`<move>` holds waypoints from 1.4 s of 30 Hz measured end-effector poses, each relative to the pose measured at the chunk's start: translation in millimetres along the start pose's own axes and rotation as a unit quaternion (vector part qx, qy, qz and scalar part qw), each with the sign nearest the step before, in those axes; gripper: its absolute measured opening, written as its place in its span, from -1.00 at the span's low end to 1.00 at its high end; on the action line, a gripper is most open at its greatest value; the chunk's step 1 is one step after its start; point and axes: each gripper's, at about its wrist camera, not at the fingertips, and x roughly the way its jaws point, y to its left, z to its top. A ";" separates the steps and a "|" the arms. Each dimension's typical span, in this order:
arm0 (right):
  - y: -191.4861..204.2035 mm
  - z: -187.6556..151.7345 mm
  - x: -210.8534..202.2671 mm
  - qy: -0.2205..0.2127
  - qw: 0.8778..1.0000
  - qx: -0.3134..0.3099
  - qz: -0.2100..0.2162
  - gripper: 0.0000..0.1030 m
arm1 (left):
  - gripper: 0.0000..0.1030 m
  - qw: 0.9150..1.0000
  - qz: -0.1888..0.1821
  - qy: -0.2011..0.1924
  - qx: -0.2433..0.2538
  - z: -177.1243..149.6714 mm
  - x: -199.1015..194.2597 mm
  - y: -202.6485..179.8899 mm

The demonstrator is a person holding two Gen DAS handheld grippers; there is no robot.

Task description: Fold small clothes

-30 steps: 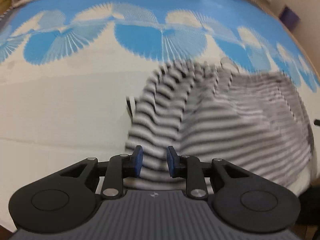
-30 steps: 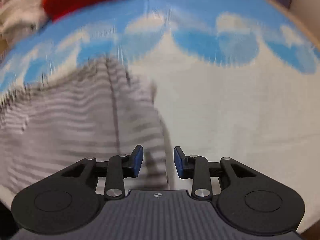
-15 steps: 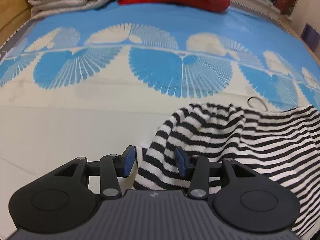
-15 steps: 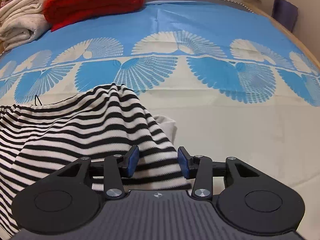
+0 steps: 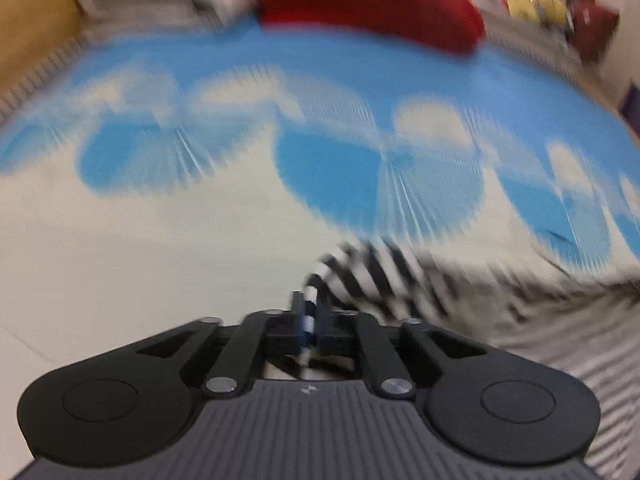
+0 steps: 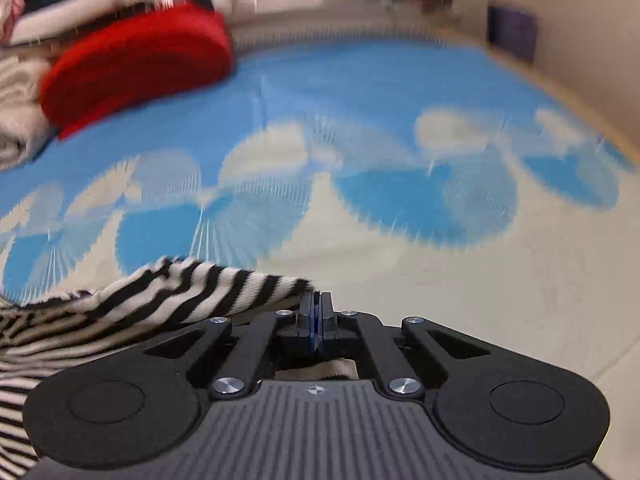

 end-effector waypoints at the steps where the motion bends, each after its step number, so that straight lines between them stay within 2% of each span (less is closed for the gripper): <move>1: 0.6 -2.1 4.4 0.020 1.000 0.001 -0.001 -0.95 | -0.31 1.000 0.005 0.010 0.008 -0.9 0.7 -1.4; 3: 2.2 -3.3 4.4 0.030 1.000 -0.006 0.005 -0.66 | -0.17 0.999 0.025 -0.022 0.028 -0.6 -12.8 -2.1; 4: 3.1 -3.0 -0.5 0.021 1.000 -0.015 0.007 -0.57 | -0.12 0.999 0.024 -0.036 0.029 0.6 -21.0 0.8; 6: 4.2 -3.1 -14.8 -0.009 0.999 -0.042 0.009 -0.39 | -0.12 0.998 -0.003 -0.053 0.020 -0.1 -37.8 7.0; 9: 4.3 -6.3 -35.7 -0.027 0.996 -0.070 0.047 -0.39 | -0.12 0.996 -0.070 -0.048 0.029 -7.4 -54.8 6.8; 11: 2.9 -7.4 -45.6 -0.018 0.992 -0.084 0.087 -0.39 | -0.12 0.989 -0.133 -0.023 0.058 -15.9 -58.8 -3.5; 13: 3.0 -13.3 -49.7 0.015 0.986 -0.101 0.133 -0.39 | -0.12 0.980 -0.176 0.003 0.097 -24.6 -58.9 -20.3; 14: 3.3 -17.8 -49.4 0.036 0.981 -0.113 0.153 -0.39 | -0.12 0.974 -0.191 0.013 0.123 -31.1 -58.9 -31.3; 17: 11.4 -36.0 -50.7 0.086 0.965 -0.172 0.177 -0.39 | -0.13 0.958 -0.210 0.032 0.194 -49.1 -58.4 -65.1; 19: 17.5 -50.6 -52.9 0.106 0.955 -0.211 0.180 -0.37 | -0.13 0.951 -0.206 0.040 0.226 -60.4 -54.0 -83.2; 20: 20.7 -58.7 -51.8 0.118 0.951 -0.229 0.169 -0.32 | -0.12 0.950 -0.192 0.047 0.240 -66.0 -47.2 -91.3; 21: 22.2 -65.8 -48.9 0.132 0.948 -0.246 0.151 -0.30 | -0.12 0.952 -0.165 0.059 0.253 -70.5 -37.5 -96.7; 22: 22.0 -74.0 -43.1 0.151 0.944 -0.266 0.127 -0.30 | -0.12 0.953 -0.120 0.082 0.267 -74.5 -23.5 -100.7; 23: 20.8 -81.6 -38.1 0.165 0.939 -0.286 0.102 -0.30 | -0.12 0.954 -0.096 0.099 0.267 -78.0 -15.4 -100.1; 25: 16.6 -85.5 -38.2 0.167 0.935 -0.300 0.088 -0.30 | -0.13 0.960 -0.108 0.110 0.232 -71.9 -16.3 -90.7; 27: 7.2 -76.8 -46.4 0.156 0.946 -0.268 0.098 -0.30 | -0.13 0.966 -0.130 0.096 0.203 -62.1 -30.0 -80.3; 28: 1.3 -72.1 -50.4 0.150 0.951 -0.250 0.101 -0.30 | -0.13 0.966 -0.147 0.090 0.195 -60.0 -37.9 -74.0; 30: -6.0 -72.5 -51.4 0.150 0.953 -0.247 0.091 -0.30 | -0.13 0.962 -0.177 0.101 0.184 -59.9 -49.0 -60.9; 32: -10.5 -86.2 -45.6 0.176 0.941 -0.283 0.054 -0.30 | -0.13 0.954 -0.186 0.123 0.202 -69.2 -57.9 -52.9; 34: -12.1 -98.0 -40.1 0.198 0.930 -0.308 0.037 -0.29 | -0.13 0.945 -0.190 0.132 0.231 -82.0 -63.4 -46.9; 35: -12.0 -98.5 -41.1 0.195 0.930 -0.308 0.038 -0.28 | -0.13 0.942 -0.191 0.137 0.238 -87.4 -65.4 -39.2; 38: -15.0 -95.6 -45.5 0.191 0.937 -0.290 0.041 -0.26 | -0.13 0.947 -0.189 0.136 0.220 -92.3 -70.7 -18.8; 40: -15.4 -97.9 -45.3 0.194 0.937 -0.290 0.036 -0.24 | -0.13 0.951 -0.184 0.141 0.204 -95.4 -71.7 -3.7; 42: -14.2 -101.8 -43.5 0.197 0.933 -0.300 0.026 -0.20 | -0.13 0.952 -0.146 0.168 0.211 -103.9 -61.4 4.0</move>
